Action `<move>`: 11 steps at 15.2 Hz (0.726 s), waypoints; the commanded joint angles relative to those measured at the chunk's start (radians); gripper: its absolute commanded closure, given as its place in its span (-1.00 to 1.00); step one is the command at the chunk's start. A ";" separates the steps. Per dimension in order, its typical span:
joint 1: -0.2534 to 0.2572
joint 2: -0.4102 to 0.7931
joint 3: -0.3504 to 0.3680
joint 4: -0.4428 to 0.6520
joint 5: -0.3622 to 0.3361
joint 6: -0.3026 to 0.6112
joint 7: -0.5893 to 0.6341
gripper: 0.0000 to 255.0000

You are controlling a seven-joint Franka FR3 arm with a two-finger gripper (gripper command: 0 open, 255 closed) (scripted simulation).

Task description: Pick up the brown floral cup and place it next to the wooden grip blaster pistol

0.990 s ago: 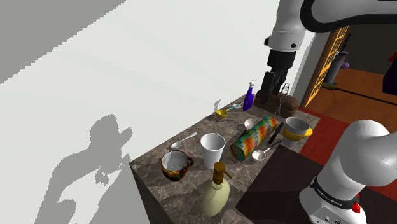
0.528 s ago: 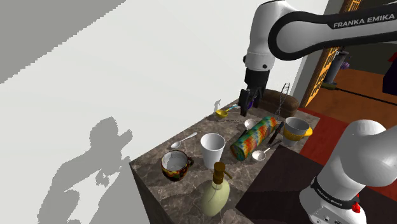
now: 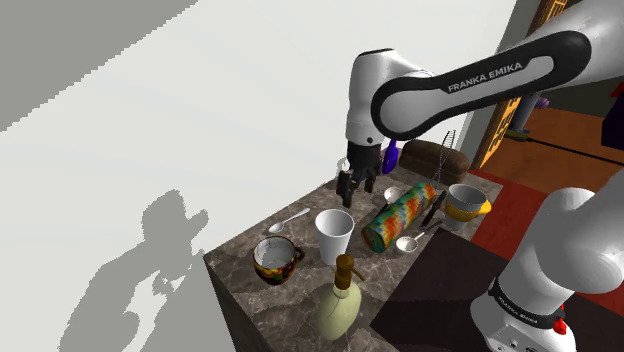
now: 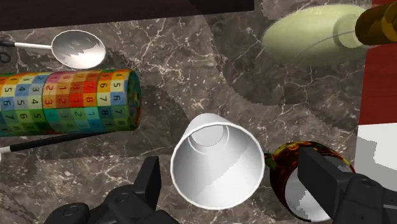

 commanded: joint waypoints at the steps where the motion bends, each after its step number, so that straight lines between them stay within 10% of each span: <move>1: -0.002 0.079 0.023 0.032 -0.012 0.049 0.030 -1.00; 11: 0.017 0.485 0.096 0.220 -0.160 0.246 0.226 -1.00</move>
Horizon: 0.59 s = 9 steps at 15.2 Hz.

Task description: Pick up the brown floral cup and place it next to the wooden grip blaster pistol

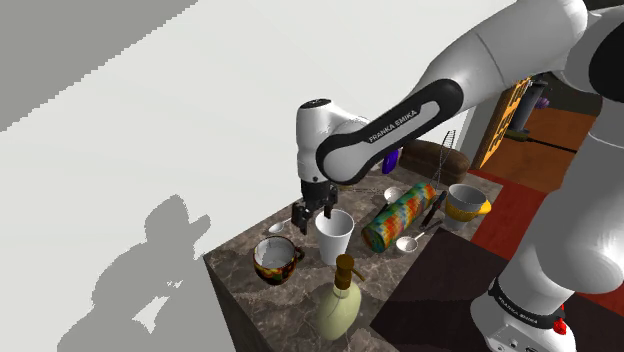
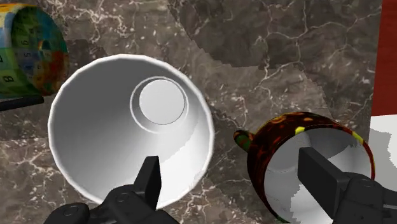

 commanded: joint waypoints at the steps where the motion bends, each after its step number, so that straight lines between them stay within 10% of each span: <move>1: 0.011 0.082 0.002 0.050 -0.040 0.025 0.041 -1.00; 9: 0.076 0.339 -0.028 0.224 -0.155 0.086 0.151 -1.00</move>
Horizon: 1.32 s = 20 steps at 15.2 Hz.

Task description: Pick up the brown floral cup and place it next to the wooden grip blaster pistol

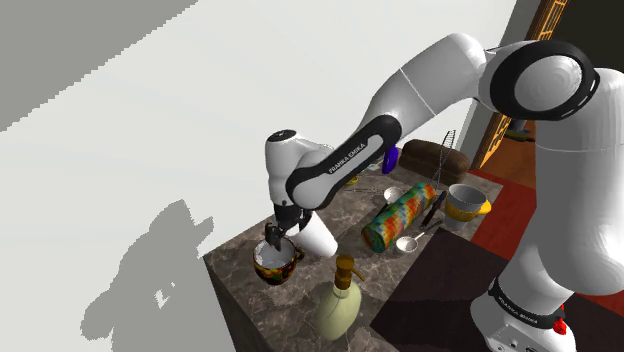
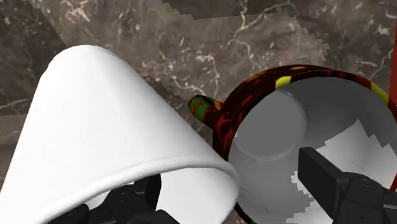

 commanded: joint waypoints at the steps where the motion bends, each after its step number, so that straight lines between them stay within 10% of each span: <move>1: 0.006 0.020 -0.004 -0.006 -0.009 0.015 0.010 -1.00; 13: 0.015 0.063 -0.016 -0.014 -0.028 0.063 0.022 -1.00; 14: 0.015 0.063 -0.016 -0.013 -0.028 0.063 0.022 1.00; 20: 0.013 0.060 -0.016 -0.019 -0.027 0.066 0.020 1.00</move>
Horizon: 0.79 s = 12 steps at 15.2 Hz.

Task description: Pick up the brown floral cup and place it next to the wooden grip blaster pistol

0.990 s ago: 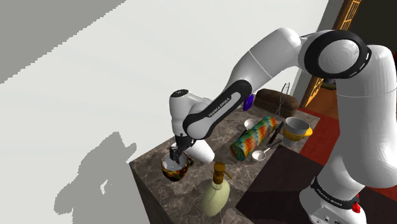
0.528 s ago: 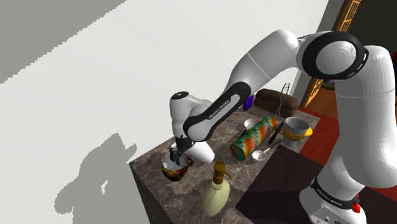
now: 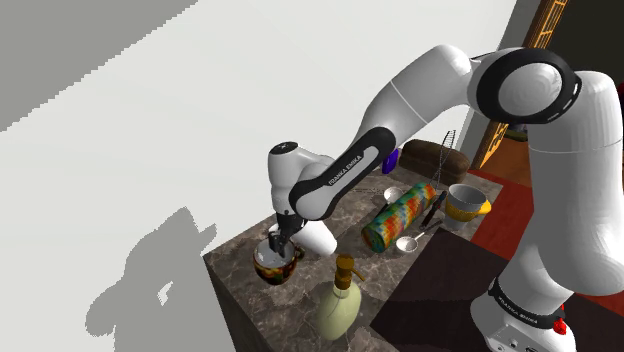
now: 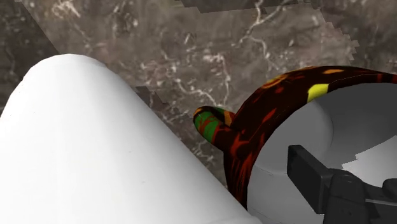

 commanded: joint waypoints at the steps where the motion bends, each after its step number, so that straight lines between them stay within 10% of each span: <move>1: 0.003 0.007 0.004 -0.003 0.002 0.003 0.000 1.00; 12: -0.010 -0.075 0.026 0.013 0.039 -0.092 -0.021 1.00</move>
